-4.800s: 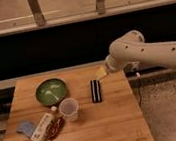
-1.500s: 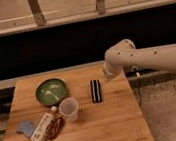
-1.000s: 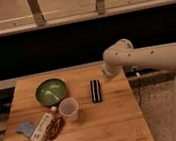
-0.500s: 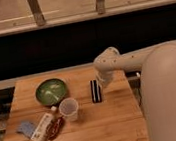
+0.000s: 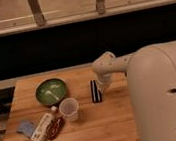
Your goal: Push the eraser across the table
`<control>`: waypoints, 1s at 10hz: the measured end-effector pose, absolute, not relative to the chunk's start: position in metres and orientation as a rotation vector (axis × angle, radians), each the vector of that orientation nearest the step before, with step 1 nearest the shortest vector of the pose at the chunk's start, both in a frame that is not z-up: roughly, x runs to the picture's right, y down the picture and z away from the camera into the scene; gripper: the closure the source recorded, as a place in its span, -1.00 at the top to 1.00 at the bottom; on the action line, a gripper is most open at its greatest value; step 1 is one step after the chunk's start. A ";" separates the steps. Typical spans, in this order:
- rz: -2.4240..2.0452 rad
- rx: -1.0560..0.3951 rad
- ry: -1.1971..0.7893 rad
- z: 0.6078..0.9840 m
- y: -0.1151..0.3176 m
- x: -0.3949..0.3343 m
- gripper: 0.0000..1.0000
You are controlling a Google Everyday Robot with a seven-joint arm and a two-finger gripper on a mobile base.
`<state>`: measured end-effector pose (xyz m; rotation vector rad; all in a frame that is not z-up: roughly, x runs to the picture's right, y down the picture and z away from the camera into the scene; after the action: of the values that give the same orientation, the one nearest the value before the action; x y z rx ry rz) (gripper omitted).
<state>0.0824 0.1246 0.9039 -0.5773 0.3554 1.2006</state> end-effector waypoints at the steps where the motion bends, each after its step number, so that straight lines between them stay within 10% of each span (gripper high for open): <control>1: 1.205 -0.588 0.356 0.907 0.127 0.081 -1.00; 10: 1.081 -0.668 0.120 0.920 0.092 -0.048 -1.00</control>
<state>-0.0475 0.0925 0.9202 -0.6677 0.1199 1.0815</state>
